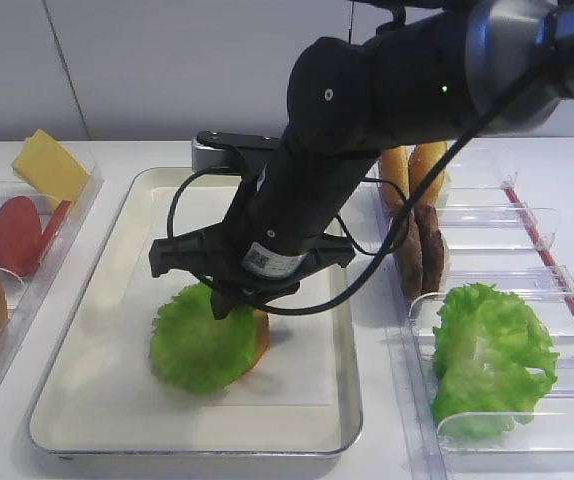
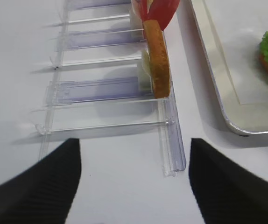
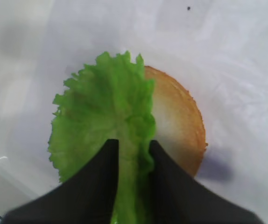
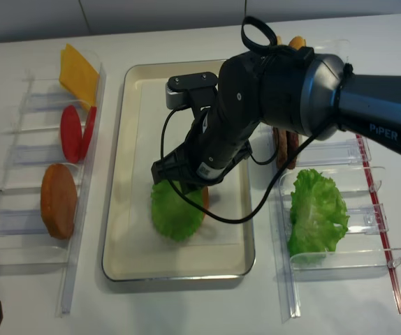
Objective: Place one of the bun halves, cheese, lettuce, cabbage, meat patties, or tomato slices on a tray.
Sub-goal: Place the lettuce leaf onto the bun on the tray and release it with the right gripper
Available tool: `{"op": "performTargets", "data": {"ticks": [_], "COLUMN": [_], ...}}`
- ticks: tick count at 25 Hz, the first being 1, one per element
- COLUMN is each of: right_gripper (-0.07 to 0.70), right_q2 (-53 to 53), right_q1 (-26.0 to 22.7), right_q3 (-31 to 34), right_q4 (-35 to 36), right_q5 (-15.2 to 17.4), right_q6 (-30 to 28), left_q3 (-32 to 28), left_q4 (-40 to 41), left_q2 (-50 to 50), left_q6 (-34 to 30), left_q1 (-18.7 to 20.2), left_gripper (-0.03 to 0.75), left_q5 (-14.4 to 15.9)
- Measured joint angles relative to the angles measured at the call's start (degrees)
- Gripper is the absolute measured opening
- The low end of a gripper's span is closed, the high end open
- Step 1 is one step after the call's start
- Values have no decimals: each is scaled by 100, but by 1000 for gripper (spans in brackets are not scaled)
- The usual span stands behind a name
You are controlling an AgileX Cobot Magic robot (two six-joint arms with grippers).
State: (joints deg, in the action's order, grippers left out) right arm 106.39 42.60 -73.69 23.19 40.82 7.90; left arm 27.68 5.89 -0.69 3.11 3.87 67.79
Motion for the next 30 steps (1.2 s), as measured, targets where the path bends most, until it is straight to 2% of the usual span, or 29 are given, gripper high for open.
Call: {"op": "performTargets", "data": {"ticks": [5, 8, 15, 23, 28, 30], "right_gripper": [531, 610, 633, 633, 633, 633], "right_q2": [0, 0, 0, -289, -671, -828], "right_q1": [0, 0, 0, -21, -169, -213], "right_q3": [0, 0, 0, 0, 0, 0], "right_q4": [0, -92, -428, -559, -941, -1161], "right_q5": [0, 0, 5, 72, 304, 489], "right_q6": [-65, -179, -200, -577, -612, -625], "left_q3": [0, 0, 0, 0, 0, 0], "left_q4": [0, 0, 0, 0, 0, 0], "left_q2": [0, 0, 0, 0, 0, 0], "left_q6": [0, 0, 0, 0, 0, 0], "left_q1": [0, 0, 0, 0, 0, 0], "left_gripper": [461, 461, 461, 461, 461, 461], "left_q5": [0, 0, 0, 0, 0, 0]}}
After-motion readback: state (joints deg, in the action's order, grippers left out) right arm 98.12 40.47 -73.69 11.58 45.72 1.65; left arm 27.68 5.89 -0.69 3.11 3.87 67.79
